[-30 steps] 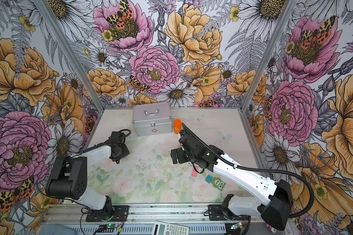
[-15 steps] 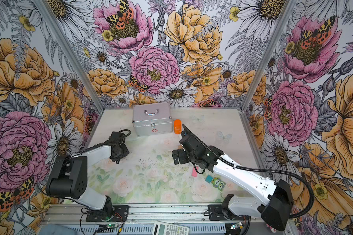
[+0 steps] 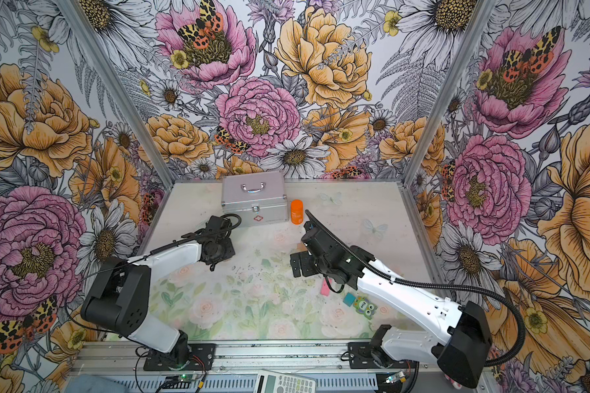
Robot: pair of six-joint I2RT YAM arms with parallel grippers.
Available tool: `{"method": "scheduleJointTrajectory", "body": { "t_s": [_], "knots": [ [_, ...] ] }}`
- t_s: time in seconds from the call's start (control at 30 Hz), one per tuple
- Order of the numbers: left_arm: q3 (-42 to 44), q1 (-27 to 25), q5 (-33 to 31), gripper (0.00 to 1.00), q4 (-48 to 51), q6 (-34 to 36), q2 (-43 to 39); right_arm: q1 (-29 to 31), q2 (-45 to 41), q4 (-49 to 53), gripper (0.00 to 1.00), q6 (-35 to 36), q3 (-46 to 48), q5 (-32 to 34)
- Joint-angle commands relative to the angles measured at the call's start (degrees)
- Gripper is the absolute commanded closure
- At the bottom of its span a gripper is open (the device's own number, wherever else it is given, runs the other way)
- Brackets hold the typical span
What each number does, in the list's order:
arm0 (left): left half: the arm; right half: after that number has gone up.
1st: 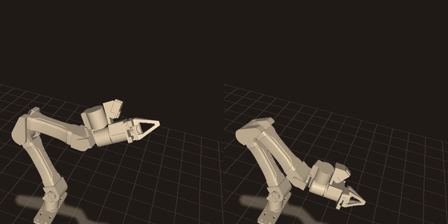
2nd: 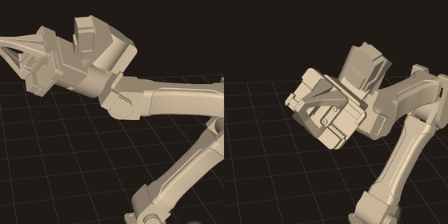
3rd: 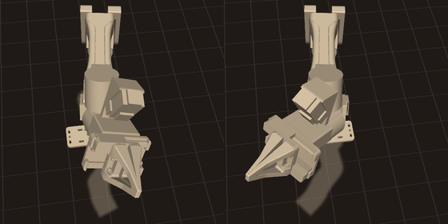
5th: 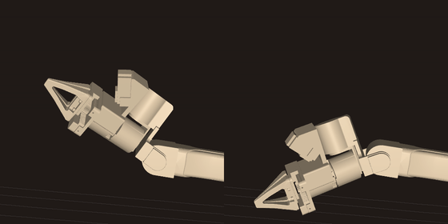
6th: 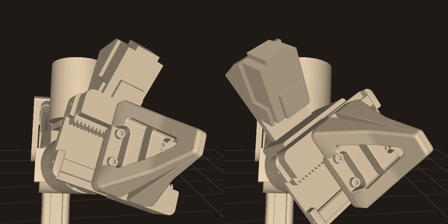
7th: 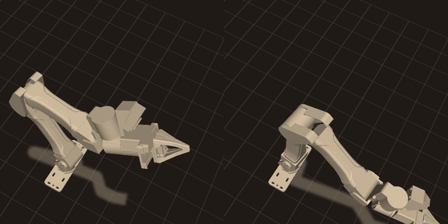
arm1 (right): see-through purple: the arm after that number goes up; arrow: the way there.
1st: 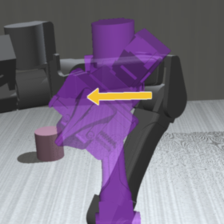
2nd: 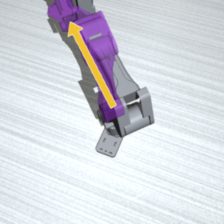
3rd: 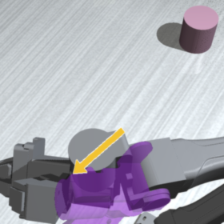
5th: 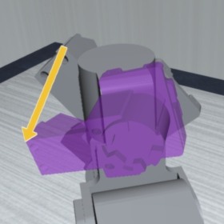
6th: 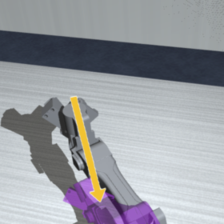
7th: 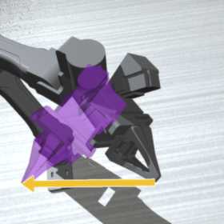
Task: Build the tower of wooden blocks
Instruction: 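Carry the long block toward the crossed blocks with the left gripper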
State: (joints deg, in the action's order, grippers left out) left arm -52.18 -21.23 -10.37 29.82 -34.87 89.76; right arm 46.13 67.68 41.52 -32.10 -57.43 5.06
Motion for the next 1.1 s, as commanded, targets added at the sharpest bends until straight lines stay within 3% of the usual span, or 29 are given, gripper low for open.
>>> {"method": "scheduleJointTrajectory", "body": {
  "t_s": [0.0, 0.27, 0.53, 0.77, 1.07],
  "knots": [
    [-4.93, -5.22, -3.44, 0.8, 2.17, -2.17, 0.54, -0.4, -3.43, 0.48, 0.01, 0.02, 0.91, 1.94],
    [-15.52, -13.78, -3.19, 0.79, 4.19, -3.64, 4.41, -6.8, -9.69, 4.3, 0.01, 0.54, 3.94, 4.84],
    [-26.71, -20.92, -2.02, 0.78, 4.45, -4.78, 13.51, -14.98, -16.79, 6.63, 0.01, -1.04, 7.03, 4.89],
    [-35.33, -25.98, 1.18, 0.78, 5.2, -5.56, 22.07, -16.2, -19.66, 7.87, 0.01, -0.95, 7.93, 2.97],
    [-42.03, -29.77, 1.49, 0.78, 6.56, -6.69, 26.79, -16.68, -22.28, 8.41, 0.01, -1.11, 9.16, 2.56]
  ]
}}
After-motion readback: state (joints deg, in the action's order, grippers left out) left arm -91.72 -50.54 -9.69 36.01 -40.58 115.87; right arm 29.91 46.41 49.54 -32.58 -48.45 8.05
